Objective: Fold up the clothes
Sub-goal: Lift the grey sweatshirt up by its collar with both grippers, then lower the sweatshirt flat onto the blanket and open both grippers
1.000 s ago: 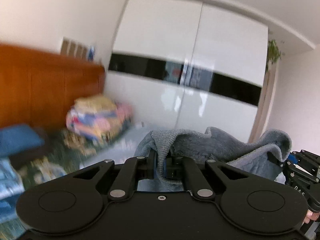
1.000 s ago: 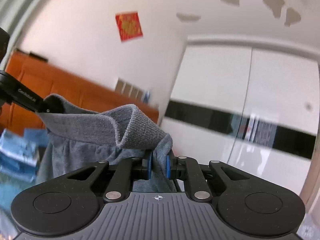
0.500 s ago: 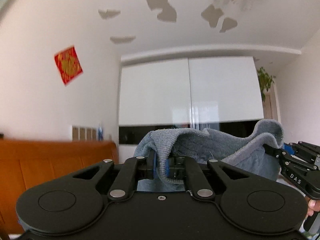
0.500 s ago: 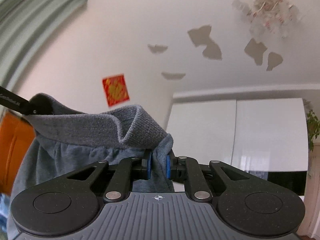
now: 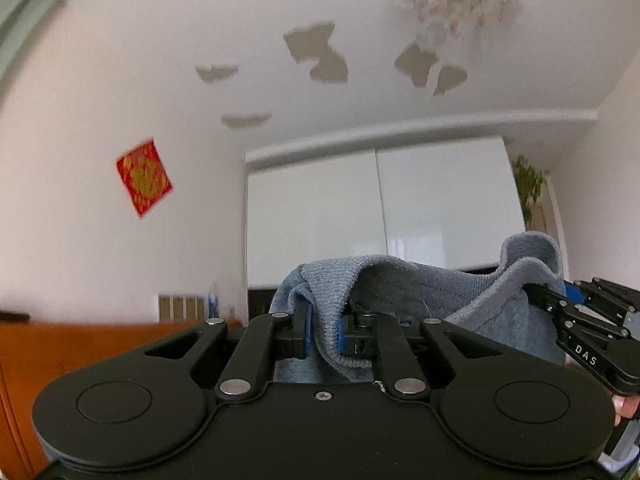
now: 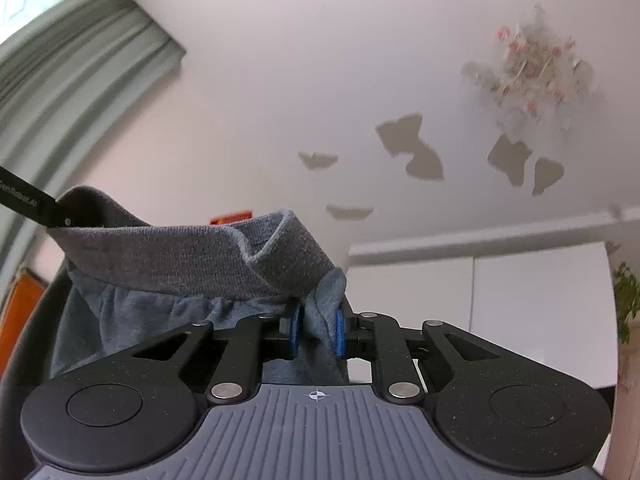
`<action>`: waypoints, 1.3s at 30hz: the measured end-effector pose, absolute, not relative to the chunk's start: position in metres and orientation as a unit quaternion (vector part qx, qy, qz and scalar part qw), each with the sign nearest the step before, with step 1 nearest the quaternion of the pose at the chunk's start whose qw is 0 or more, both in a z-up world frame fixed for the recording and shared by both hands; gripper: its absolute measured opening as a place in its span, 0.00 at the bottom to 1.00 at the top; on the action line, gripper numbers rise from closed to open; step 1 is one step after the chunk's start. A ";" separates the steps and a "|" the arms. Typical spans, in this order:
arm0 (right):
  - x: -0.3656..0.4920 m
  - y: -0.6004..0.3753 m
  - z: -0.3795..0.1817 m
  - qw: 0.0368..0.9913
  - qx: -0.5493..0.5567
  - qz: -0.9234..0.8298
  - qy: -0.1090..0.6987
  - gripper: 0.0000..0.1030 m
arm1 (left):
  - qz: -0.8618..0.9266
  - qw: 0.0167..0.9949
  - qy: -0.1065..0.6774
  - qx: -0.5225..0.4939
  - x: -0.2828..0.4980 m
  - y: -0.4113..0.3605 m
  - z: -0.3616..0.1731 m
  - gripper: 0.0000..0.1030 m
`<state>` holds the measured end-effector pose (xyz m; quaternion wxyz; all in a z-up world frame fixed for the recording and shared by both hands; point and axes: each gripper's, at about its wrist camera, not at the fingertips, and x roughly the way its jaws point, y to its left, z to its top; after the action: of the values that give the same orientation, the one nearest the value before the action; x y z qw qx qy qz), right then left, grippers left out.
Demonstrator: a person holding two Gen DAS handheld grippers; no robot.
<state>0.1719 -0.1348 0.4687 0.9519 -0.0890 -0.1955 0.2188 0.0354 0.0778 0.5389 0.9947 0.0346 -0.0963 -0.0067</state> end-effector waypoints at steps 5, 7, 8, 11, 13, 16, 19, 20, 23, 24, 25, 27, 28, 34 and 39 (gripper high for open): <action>0.208 -0.122 0.437 0.957 -0.098 0.230 -0.150 0.15 | -0.002 1.000 -0.007 0.024 0.109 0.098 0.456 0.13; 0.238 -0.111 0.402 0.961 -0.102 0.237 -0.103 0.15 | -0.004 0.999 0.036 0.004 0.143 0.108 0.414 0.13; 0.253 -0.106 0.383 0.962 -0.105 0.239 -0.080 0.15 | -0.007 0.998 0.060 -0.010 0.160 0.115 0.391 0.13; 0.293 -0.088 0.323 0.962 -0.114 0.247 -0.016 0.15 | -0.012 0.990 0.133 -0.052 0.207 0.137 0.321 0.13; 0.314 -0.074 0.283 0.960 -0.121 0.253 0.026 0.15 | -0.008 0.983 0.167 -0.072 0.230 0.151 0.283 0.13; 0.349 -0.052 0.238 0.955 -0.126 0.256 0.083 0.15 | 0.000 0.974 0.208 -0.095 0.260 0.171 0.233 0.13; 0.380 -0.033 0.196 0.950 -0.129 0.254 0.128 0.15 | 0.008 0.962 0.246 -0.118 0.290 0.191 0.185 0.13; 0.390 -0.028 0.184 0.949 -0.128 0.253 0.138 0.15 | 0.010 0.959 0.253 -0.127 0.300 0.197 0.175 0.13; 0.415 -0.013 0.148 0.947 -0.128 0.246 0.164 0.15 | 0.010 0.954 0.265 -0.142 0.326 0.212 0.150 0.13; 0.422 -0.009 0.138 0.946 -0.129 0.243 0.170 0.15 | 0.011 0.952 0.270 -0.142 0.337 0.217 0.145 0.13; 0.428 -0.004 0.130 0.946 -0.130 0.240 0.176 0.15 | 0.012 0.951 0.275 -0.143 0.348 0.221 0.142 0.13; 0.443 0.004 0.118 0.946 -0.133 0.232 0.183 0.15 | 0.014 0.949 0.280 -0.145 0.371 0.226 0.132 0.13; 0.453 0.008 0.117 0.947 -0.135 0.227 0.183 0.15 | 0.014 0.948 0.282 -0.146 0.382 0.229 0.129 0.13; 0.512 0.030 0.112 0.952 -0.148 0.195 0.182 0.15 | 0.011 0.958 0.270 -0.097 0.459 0.235 0.134 0.14; 0.562 0.045 0.110 0.958 -0.137 0.176 0.182 0.15 | 0.016 0.963 0.252 -0.091 0.506 0.242 0.124 0.16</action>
<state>0.5620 0.0450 0.1097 0.9577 -0.1372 0.1821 0.1759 0.5061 0.2419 0.1244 0.9632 -0.0909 0.2525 0.0161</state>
